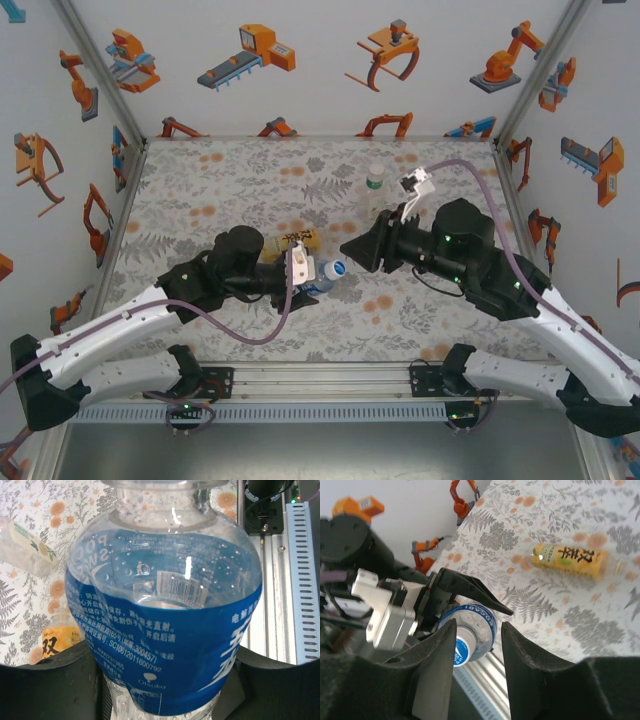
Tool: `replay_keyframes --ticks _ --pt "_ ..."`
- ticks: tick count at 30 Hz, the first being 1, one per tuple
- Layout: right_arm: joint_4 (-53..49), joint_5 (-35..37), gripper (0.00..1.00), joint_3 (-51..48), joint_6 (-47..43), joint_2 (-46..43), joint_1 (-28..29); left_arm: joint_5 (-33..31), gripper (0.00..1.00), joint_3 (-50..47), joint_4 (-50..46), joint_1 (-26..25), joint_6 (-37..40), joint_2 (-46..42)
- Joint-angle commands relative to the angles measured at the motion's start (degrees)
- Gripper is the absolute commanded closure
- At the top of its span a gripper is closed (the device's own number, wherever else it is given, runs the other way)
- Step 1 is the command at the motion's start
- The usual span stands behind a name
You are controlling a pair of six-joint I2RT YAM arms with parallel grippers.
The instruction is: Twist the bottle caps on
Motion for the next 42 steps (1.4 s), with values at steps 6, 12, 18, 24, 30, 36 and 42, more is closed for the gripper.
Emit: replay_keyframes --ticks 6,12,18,24,30,36,42 --pt "-5.1 -17.3 0.58 5.8 -37.3 0.5 -0.2 5.0 1.00 1.6 0.4 -0.2 1.1 -1.4" --pt "-14.5 -25.8 0.55 10.7 -54.5 3.1 -0.1 6.4 1.00 1.2 1.1 -0.2 0.3 -1.9" --pt "-13.1 -30.9 0.53 10.2 -56.7 3.8 -0.2 7.5 1.00 0.9 1.2 -0.2 0.1 -2.4" --pt "-10.4 -31.7 0.54 8.4 -55.7 4.3 -0.1 8.0 1.00 0.6 1.2 -0.2 0.0 -2.5" --pt "-8.2 -29.9 0.55 8.1 -54.4 4.9 -0.1 8.8 1.00 0.3 1.2 -0.2 -0.5 -2.5" --pt "-8.1 -31.3 0.57 7.9 -54.0 5.6 -0.1 9.0 1.00 0.2 1.0 -0.2 -0.7 -2.3" --pt "-7.8 -32.2 0.60 7.2 -53.4 6.0 0.0 9.0 1.00 0.2 1.0 -0.2 -0.7 -2.2"
